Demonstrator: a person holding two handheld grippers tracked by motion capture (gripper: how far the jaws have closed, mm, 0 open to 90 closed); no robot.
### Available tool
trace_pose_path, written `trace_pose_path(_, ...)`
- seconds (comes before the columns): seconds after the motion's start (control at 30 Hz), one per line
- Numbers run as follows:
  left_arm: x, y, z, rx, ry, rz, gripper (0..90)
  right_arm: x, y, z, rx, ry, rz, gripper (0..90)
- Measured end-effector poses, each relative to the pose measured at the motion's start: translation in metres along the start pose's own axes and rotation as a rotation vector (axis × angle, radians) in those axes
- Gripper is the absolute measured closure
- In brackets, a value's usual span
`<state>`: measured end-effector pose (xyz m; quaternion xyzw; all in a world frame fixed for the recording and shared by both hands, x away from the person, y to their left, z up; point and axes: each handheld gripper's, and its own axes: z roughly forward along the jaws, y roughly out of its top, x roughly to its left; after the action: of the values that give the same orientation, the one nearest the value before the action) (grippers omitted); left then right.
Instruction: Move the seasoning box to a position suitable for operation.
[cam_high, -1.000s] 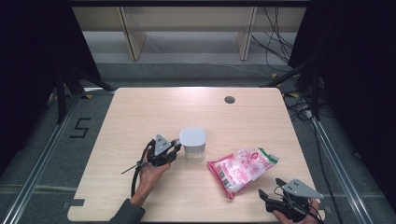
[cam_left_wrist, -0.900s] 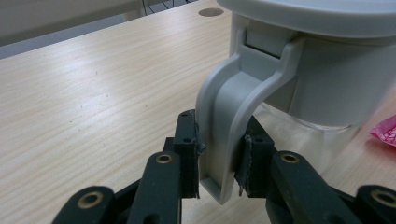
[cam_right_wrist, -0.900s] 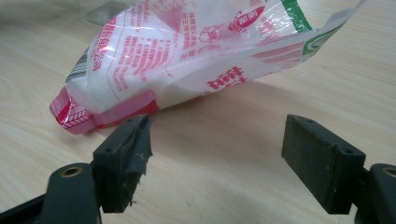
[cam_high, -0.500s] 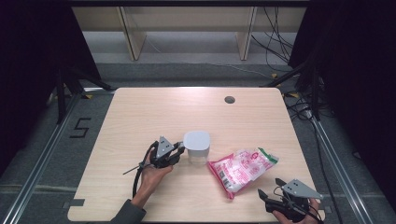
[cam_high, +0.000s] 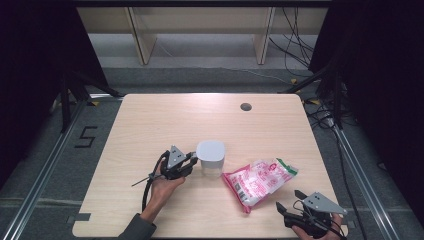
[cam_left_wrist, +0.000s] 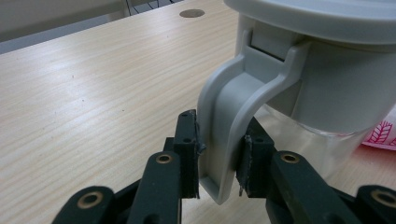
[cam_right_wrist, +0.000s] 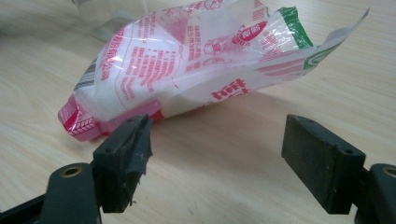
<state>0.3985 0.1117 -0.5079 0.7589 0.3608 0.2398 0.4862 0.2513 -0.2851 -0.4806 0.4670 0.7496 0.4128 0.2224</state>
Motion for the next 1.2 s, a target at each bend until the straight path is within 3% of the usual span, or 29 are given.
trace_pose_path(0.03,0.001,0.0,0.0,0.007,0.002,0.008,72.1,-0.001,0.0,0.0,0.0,0.0,-0.018,24.7)
trace_pose_path(0.07,0.001,0.0,-0.001,0.007,0.0,0.008,72.0,0.0,0.0,0.0,0.003,0.001,-0.004,24.7)
trace_pose_path(0.1,0.001,0.0,-0.001,0.009,0.003,0.006,72.0,-0.003,0.0,0.001,-0.008,0.009,-0.048,24.8)
trace_pose_path(0.13,0.001,0.0,-0.001,0.008,0.006,0.004,72.0,-0.003,0.001,0.001,-0.007,0.01,-0.047,24.7)
trace_pose_path(0.17,0.001,0.0,-0.002,0.01,0.011,0.002,72.1,0.0,0.0,0.0,0.002,0.002,-0.009,24.7)
trace_pose_path(0.23,0.002,0.0,-0.002,0.01,0.005,0.001,72.0,-0.002,0.002,0.001,-0.02,0.012,-0.039,24.7)
trace_pose_path(0.33,0.001,0.0,-0.001,0.008,0.009,-0.006,71.3,0.0,0.002,0.001,-0.032,0.022,-0.01,24.8)
trace_pose_path(0.43,0.001,0.001,-0.004,0.023,-0.002,0.001,64.5,0.001,0.005,0.001,-0.066,0.028,-0.008,24.3)
trace_pose_path(0.47,0.002,0.002,-0.006,0.032,0.006,0.009,62.0,0.004,0.006,0.001,-0.068,0.031,0.018,22.9)
trace_pose_path(0.53,0.005,0.004,-0.01,0.032,-0.006,0.005,56.0,0.004,0.009,0.004,-0.098,0.051,-0.02,21.2)
trace_pose_path(0.57,0.006,0.004,-0.012,0.03,-0.019,0.004,53.9,0.006,0.011,0.005,-0.105,0.041,-0.029,20.9)
trace_pose_path(0.6,0.006,0.004,-0.012,0.03,-0.019,0.004,52.0,0.008,0.013,0.006,-0.107,0.062,-0.021,20.8)
trace_pose_path(0.63,0.009,0.005,-0.016,0.03,-0.065,0.007,50.7,0.01,0.016,0.008,-0.101,0.073,-0.019,20.0)
trace_pose_path(0.73,0.012,0.008,-0.027,0.054,-0.119,0.022,45.9,0.019,0.027,0.017,-0.124,0.097,-0.046,16.2)
trace_pose_path(0.8,0.013,0.011,-0.034,0.06,-0.123,0.037,43.6,0.023,0.034,0.021,-0.136,0.11,-0.084,15.4)
trace_pose_path(0.87,0.014,0.015,-0.04,0.055,-0.127,0.01,39.9,0.031,0.041,0.027,-0.143,0.129,-0.085,15.3)
trace_pose_path(1.0,0.016,0.02,-0.049,0.043,-0.116,-0.004,37.1,0.043,0.052,0.041,-0.142,0.167,-0.137,15.9)
trace_pose_path(1.2,0.017,0.024,-0.055,0.028,-0.11,-0.015,36.6,0.051,0.061,0.055,-0.105,0.16,-0.182,24.6)
